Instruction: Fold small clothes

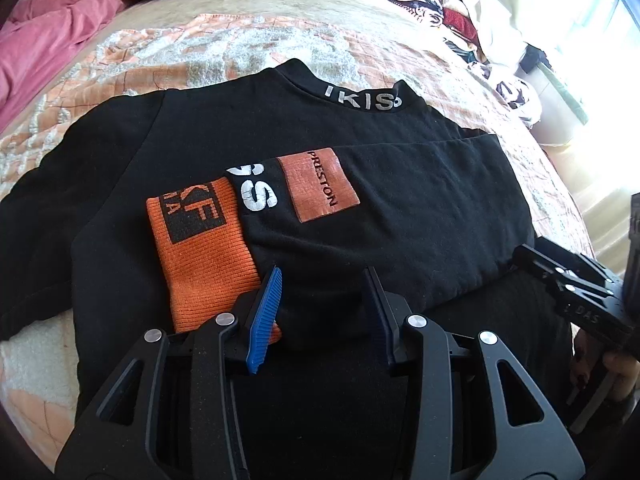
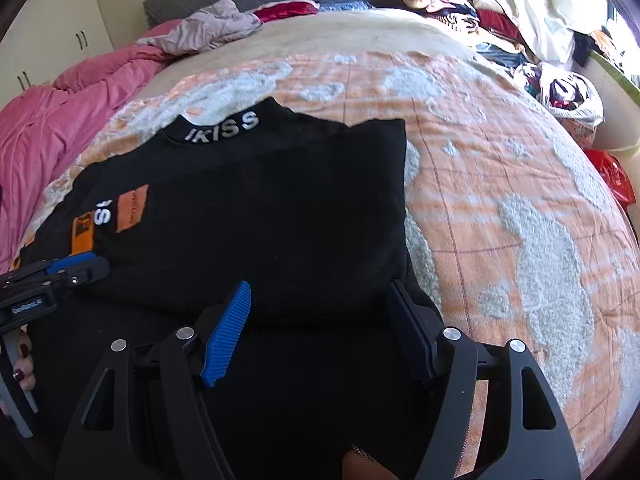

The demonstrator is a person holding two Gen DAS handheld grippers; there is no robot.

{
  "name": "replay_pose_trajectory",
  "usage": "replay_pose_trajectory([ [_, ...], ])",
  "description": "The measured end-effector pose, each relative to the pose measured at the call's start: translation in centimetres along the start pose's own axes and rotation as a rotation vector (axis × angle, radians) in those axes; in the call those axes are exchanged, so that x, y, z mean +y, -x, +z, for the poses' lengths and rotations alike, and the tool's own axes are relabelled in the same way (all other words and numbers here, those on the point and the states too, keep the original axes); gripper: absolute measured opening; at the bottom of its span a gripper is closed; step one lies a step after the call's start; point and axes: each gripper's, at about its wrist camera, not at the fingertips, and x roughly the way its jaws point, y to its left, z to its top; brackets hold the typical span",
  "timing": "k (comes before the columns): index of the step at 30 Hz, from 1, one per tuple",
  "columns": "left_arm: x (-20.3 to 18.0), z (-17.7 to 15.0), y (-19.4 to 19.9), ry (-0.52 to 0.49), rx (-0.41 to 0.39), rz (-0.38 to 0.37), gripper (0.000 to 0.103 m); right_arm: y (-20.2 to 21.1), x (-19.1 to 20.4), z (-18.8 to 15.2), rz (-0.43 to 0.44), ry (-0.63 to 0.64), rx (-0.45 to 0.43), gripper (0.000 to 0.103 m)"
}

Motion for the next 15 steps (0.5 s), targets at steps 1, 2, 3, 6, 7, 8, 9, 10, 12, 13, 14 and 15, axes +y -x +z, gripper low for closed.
replay_pose_trajectory([
  [1, -0.1, 0.1, 0.1, 0.002, 0.0, 0.002, 0.033, 0.0, 0.0, 0.0, 0.0, 0.002, 0.0, 0.069],
  [2, -0.1, 0.1, 0.2, 0.003, 0.0, 0.003, 0.033, 0.1, 0.1, 0.0, 0.0, 0.003, 0.001, 0.069],
  [3, -0.2, 0.1, 0.3, 0.006, -0.001, 0.004, 0.033, 0.1, 0.1, 0.0, 0.005, 0.003, 0.003, 0.07],
  [6, -0.3, -0.1, 0.9, 0.004, -0.016, -0.005, 0.038, 0.0, 0.0, 0.0, 0.02, -0.002, 0.007, 0.073],
  [7, -0.5, -0.2, 1.0, 0.0, -0.021, -0.001, 0.039, 0.2, 0.0, -0.1, 0.02, -0.002, 0.006, 0.073],
  [8, -0.6, -0.3, 1.2, -0.006, -0.025, 0.005, 0.039, 0.3, 0.1, -0.1, 0.021, -0.002, 0.005, 0.073],
  [9, -0.7, -0.2, 1.4, -0.009, -0.027, 0.007, 0.039, 0.4, 0.1, -0.2, 0.023, -0.003, 0.002, 0.073],
  [10, -0.7, -0.3, 1.6, -0.011, -0.031, 0.006, 0.042, 0.6, 0.1, -0.2, 0.024, -0.004, -0.003, 0.073],
  [12, -0.6, -0.3, 2.0, -0.009, -0.036, -0.003, 0.045, 0.9, 0.1, -0.1, 0.029, -0.006, -0.015, 0.073],
  [13, -0.5, -0.4, 2.3, -0.01, -0.039, -0.001, 0.046, 1.1, 0.1, -0.1, 0.033, -0.006, -0.024, 0.074],
  [14, -0.4, -0.4, 2.6, -0.013, -0.04, 0.001, 0.047, 1.3, 0.1, -0.1, 0.037, -0.009, -0.034, 0.075],
  [15, -0.3, -0.4, 2.9, -0.015, -0.039, 0.0, 0.049, 1.6, 0.1, -0.1, 0.045, -0.012, -0.046, 0.077],
])
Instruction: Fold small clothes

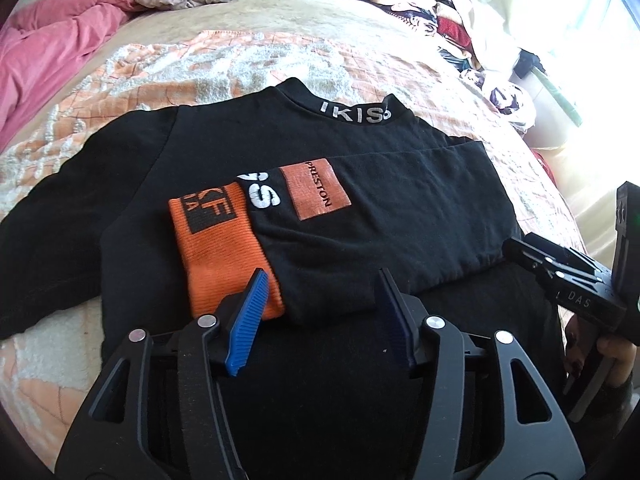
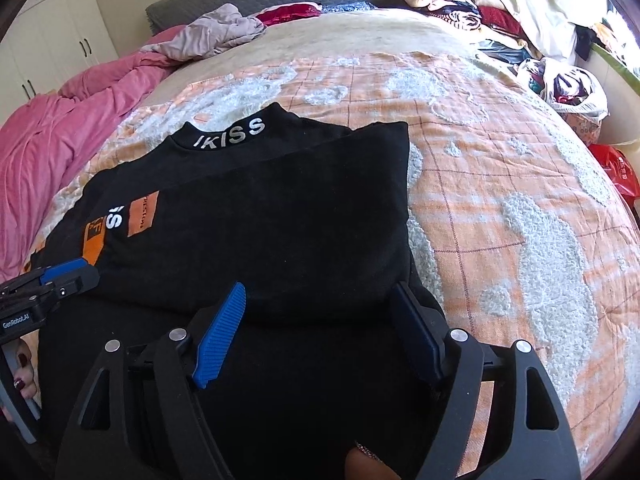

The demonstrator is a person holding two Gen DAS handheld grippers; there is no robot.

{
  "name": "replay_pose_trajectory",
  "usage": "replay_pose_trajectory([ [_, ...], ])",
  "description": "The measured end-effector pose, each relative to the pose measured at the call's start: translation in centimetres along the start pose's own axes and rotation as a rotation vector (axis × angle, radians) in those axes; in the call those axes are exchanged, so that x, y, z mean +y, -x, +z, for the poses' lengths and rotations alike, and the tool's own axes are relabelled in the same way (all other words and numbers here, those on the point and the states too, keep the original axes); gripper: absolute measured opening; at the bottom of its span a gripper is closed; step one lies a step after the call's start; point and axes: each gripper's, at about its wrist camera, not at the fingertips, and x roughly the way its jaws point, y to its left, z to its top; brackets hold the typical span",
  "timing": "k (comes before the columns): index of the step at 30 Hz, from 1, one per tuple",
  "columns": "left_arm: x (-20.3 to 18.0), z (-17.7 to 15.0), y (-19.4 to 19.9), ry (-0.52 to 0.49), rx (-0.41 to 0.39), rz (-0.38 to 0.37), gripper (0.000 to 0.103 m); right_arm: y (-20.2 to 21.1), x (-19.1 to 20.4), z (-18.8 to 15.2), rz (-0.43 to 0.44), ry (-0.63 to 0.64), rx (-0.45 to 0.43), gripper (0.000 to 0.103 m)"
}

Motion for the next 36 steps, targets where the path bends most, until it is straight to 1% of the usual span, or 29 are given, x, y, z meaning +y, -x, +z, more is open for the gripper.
replay_pose_trajectory([
  [3, 0.5, -0.1, 0.8, 0.0, -0.01, 0.008, 0.052, 0.8, 0.2, 0.1, 0.018, -0.003, -0.032, 0.08],
  [6, 1.1, -0.4, 1.8, 0.01, -0.03, 0.01, 0.053, 1.4, 0.6, 0.2, 0.017, 0.005, -0.057, 0.086],
  [7, 1.4, -0.5, 2.1, 0.017, -0.036, 0.01, 0.056, 1.6, 0.7, 0.3, 0.016, 0.004, -0.066, 0.091],
  [9, 1.9, -1.0, 2.7, 0.02, -0.046, 0.012, 0.06, 2.0, 1.0, 0.3, 0.018, 0.0, -0.086, 0.093],
  [10, 2.1, -1.1, 2.9, 0.018, -0.05, 0.015, 0.061, 2.1, 1.1, 0.3, 0.02, -0.002, -0.095, 0.094],
  [11, 2.4, -1.4, 3.2, 0.015, -0.053, 0.019, 0.061, 2.3, 1.2, 0.3, 0.022, -0.004, -0.103, 0.095],
  [12, 2.7, -1.6, 3.5, 0.015, -0.056, 0.024, 0.065, 2.4, 1.3, 0.4, 0.026, -0.006, -0.109, 0.095],
  [15, 3.8, -2.0, 4.3, 0.037, -0.069, 0.03, 0.066, 2.6, 1.6, 0.3, 0.031, -0.007, -0.118, 0.096],
  [18, 4.7, -2.2, 4.8, 0.05, -0.083, 0.027, 0.072, 2.7, 2.1, 0.1, 0.034, -0.011, -0.124, 0.097],
  [22, 5.7, -2.3, 5.3, 0.052, -0.092, 0.036, 0.072, 2.4, 2.8, 0.1, 0.055, -0.024, -0.111, 0.097],
  [24, 6.2, -2.4, 5.5, 0.061, -0.097, 0.035, 0.074, 2.4, 3.4, 0.0, 0.055, -0.011, -0.11, 0.097],
  [27, 7.1, -2.6, 6.0, 0.076, -0.111, 0.041, 0.074, 2.7, 4.4, -0.1, 0.046, 0.022, -0.12, 0.097],
  [32, 9.1, -3.0, 7.0, 0.129, -0.133, 0.038, 0.074, 3.1, 5.3, -0.7, 0.06, 0.023, -0.126, 0.098],
  [36, 10.3, -3.4, 7.8, 0.163, -0.157, 0.052, 0.074, 3.3, 6.4, -1.1, 0.06, 0.036, -0.12, 0.098],
])
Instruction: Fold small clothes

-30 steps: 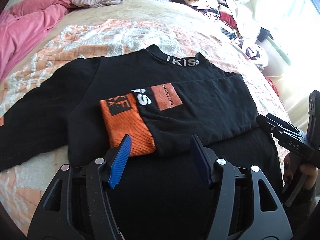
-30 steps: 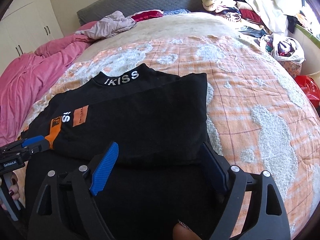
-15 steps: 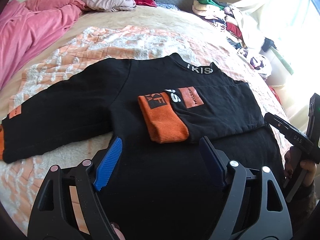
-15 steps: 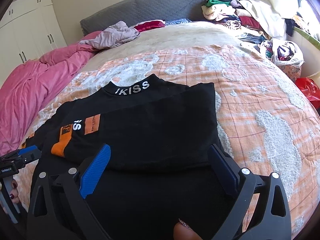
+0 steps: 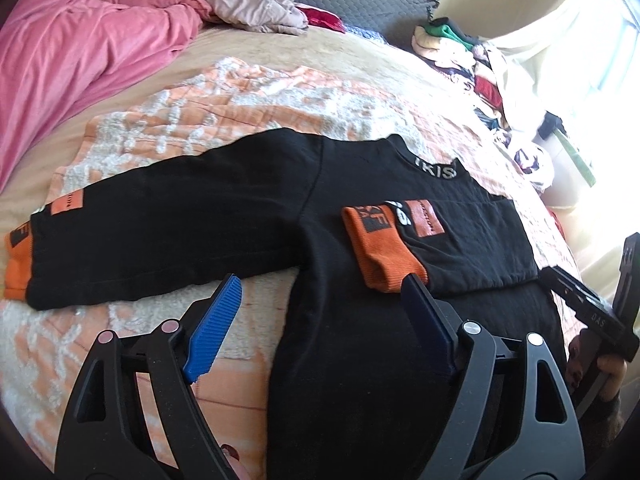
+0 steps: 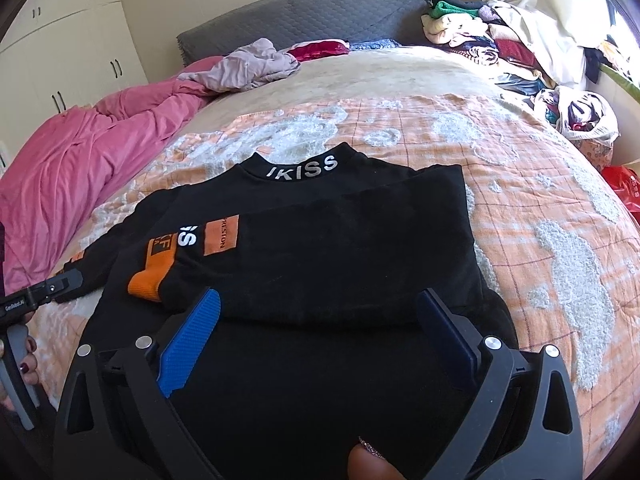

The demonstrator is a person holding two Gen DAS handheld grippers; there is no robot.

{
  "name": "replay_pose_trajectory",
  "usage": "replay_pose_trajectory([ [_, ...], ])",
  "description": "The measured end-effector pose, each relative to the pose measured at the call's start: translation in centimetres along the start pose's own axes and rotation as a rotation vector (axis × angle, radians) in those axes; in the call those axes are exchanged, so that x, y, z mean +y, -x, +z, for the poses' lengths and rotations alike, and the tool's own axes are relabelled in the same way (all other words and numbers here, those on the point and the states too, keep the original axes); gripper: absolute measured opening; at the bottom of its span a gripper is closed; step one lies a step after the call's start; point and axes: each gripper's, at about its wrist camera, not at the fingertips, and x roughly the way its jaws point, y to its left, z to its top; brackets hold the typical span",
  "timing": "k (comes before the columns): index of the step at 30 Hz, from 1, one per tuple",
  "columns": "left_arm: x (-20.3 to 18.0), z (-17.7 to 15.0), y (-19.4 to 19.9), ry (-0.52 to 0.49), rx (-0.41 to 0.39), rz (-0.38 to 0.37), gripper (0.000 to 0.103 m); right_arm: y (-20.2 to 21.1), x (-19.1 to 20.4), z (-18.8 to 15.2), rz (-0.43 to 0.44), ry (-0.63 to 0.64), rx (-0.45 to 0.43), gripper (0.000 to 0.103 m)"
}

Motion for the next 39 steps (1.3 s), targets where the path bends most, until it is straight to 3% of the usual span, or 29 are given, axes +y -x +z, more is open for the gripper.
replay_pose_trajectory([
  [1, 0.5, 0.0, 0.2, 0.017, -0.002, 0.002, 0.076, 0.1, 0.3, -0.1, 0.0, 0.001, 0.002, 0.098],
  [3, 1.2, 0.1, 0.5, 0.04, -0.007, -0.001, 0.094, 0.1, 0.8, -0.3, 0.006, -0.001, 0.006, 0.098],
  [10, 3.3, 0.3, 1.8, 0.093, -0.044, 0.003, 0.093, 0.0, 3.6, -0.4, 0.003, 0.051, 0.025, 0.098],
  [16, 5.5, 0.2, 3.4, 0.129, -0.105, 0.096, 0.094, 0.1, 6.3, 0.3, 0.01, 0.088, 0.017, 0.098],
  [26, 10.4, 0.1, 5.9, 0.268, -0.163, 0.124, 0.093, -0.4, 11.3, 1.2, 0.04, 0.154, 0.009, 0.098],
  [39, 13.2, 0.0, 8.1, 0.292, -0.195, 0.178, 0.094, -1.7, 17.0, 1.9, 0.098, 0.229, 0.011, 0.098],
])
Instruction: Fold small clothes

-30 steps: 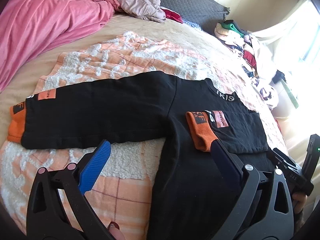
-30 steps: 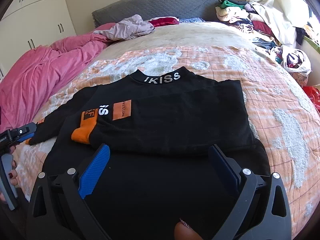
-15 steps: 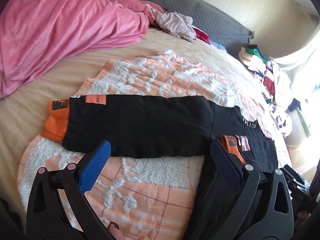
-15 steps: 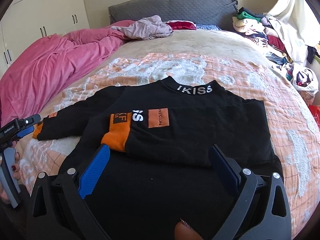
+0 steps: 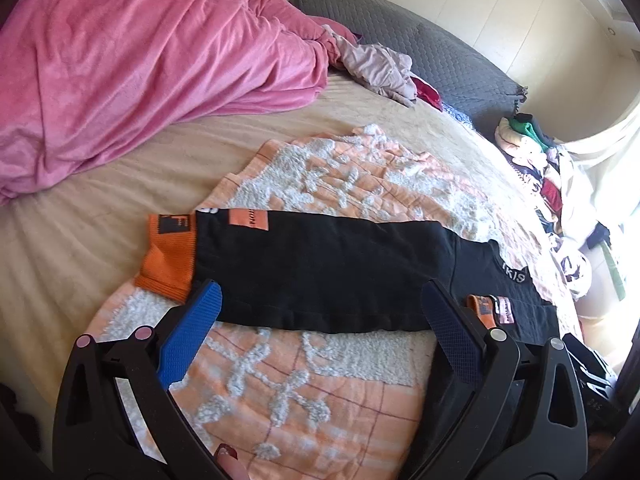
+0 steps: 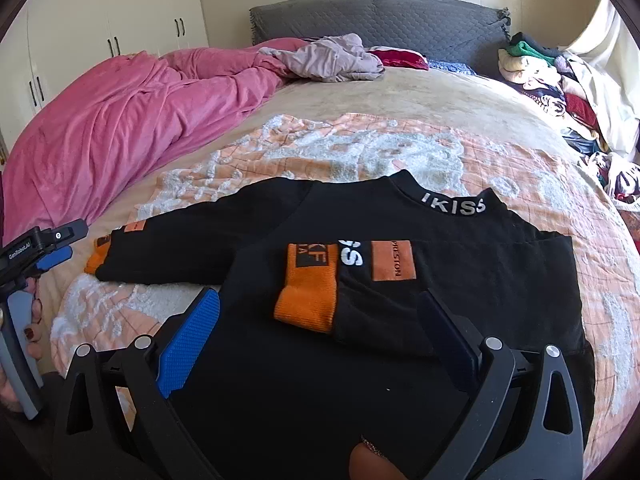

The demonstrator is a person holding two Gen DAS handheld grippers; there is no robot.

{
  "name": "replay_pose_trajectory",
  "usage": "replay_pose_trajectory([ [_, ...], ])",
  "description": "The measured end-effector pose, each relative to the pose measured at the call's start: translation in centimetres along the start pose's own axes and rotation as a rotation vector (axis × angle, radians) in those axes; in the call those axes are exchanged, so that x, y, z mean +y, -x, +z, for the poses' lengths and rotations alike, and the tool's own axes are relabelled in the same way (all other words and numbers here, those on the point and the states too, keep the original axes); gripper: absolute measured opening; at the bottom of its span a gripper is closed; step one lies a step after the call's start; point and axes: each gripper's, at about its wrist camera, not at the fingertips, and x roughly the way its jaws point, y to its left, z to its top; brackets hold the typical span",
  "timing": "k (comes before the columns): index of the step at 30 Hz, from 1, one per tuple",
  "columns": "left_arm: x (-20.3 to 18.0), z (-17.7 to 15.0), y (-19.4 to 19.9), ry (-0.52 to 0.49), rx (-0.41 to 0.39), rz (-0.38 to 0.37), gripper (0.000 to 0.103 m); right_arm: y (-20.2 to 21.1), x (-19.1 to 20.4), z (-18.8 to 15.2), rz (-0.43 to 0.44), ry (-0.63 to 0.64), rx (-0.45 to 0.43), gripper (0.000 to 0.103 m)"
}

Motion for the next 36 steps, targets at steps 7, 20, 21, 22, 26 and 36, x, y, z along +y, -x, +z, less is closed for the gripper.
replay_pose_trajectory([
  [7, 1.6, 0.3, 0.2, 0.021, 0.008, 0.02, 0.094, -1.2, 2.8, 0.9, 0.032, 0.038, 0.007, 0.098],
  [20, 5.1, 0.1, -0.8, 0.095, 0.071, 0.033, 0.094, -3.6, 7.9, 1.4, 0.09, 0.114, 0.029, 0.098],
  [21, 5.2, 0.1, -0.9, 0.092, 0.075, 0.039, 0.094, -3.9, 8.2, 1.4, 0.096, 0.118, 0.033, 0.098],
  [22, 5.2, 0.0, -1.0, 0.084, 0.077, 0.05, 0.094, -4.1, 8.5, 1.4, 0.1, 0.123, 0.038, 0.098],
  [26, 6.1, -0.3, -1.4, 0.102, 0.088, 0.049, 0.093, -4.8, 9.4, 1.2, 0.1, 0.143, 0.048, 0.098],
  [36, 7.8, -1.2, -4.2, 0.18, 0.18, -0.023, 0.085, -6.3, 8.8, -0.1, 0.087, 0.136, 0.082, 0.098],
])
